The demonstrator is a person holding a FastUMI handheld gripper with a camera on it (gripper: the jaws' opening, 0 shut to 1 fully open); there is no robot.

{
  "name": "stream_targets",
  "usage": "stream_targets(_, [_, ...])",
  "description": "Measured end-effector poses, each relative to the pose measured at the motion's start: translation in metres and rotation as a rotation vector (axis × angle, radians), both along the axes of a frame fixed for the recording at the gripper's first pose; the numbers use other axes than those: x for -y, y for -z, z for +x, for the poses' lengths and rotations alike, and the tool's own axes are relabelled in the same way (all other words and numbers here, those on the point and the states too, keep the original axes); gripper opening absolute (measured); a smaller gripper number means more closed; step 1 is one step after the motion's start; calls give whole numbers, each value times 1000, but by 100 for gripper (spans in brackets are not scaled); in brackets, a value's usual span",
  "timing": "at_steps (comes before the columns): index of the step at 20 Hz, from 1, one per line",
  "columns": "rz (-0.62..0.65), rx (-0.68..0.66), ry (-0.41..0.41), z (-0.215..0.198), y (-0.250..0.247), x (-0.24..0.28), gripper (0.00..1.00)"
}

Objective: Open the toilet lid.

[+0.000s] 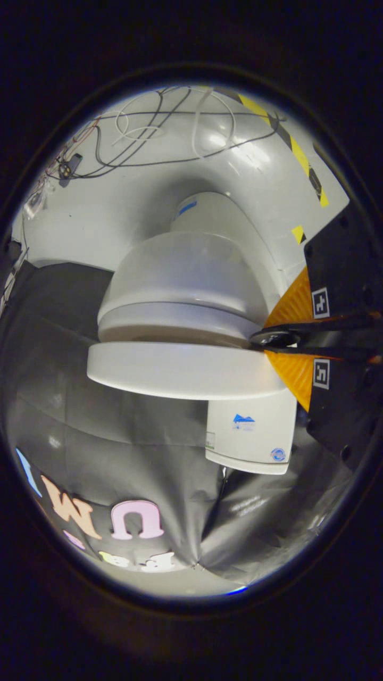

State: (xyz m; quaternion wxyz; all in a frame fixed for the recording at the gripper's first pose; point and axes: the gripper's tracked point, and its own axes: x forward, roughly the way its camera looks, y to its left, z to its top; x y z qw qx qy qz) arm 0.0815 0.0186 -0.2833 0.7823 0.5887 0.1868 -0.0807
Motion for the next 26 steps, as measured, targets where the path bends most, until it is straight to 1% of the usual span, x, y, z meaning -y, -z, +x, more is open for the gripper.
stream_targets(4, [12,-15,59,-3,-2,4,14])
stream_targets(5, [11,3,85,-4,-6,6,14])
stream_targets(7, [32,-8,105,-3,-5,6,12])
stream_targets(8, [40,-21,118,-3,-5,7,10])
stream_targets(10, [46,-42,155,-4,-5,11,10])
stream_targets(13, [19,-91,177,-2,-6,10,10])
stream_targets(15, [30,-96,196,-2,-10,12,10])
stream_targets(16, [40,-112,212,-7,-9,3,10])
stream_targets(17, [15,-113,213,-30,-24,19,1])
stream_targets(18, [34,-119,221,-6,-10,12,1])
stream_targets(19, [56,-125,237,-6,-11,13,1])
stream_targets(21, [24,-133,243,-2,-12,12,1])
stream_targets(23, [-68,-134,220,-4,-17,12,1])
stream_targets(26, [-81,-104,235,-2,-36,10,1])
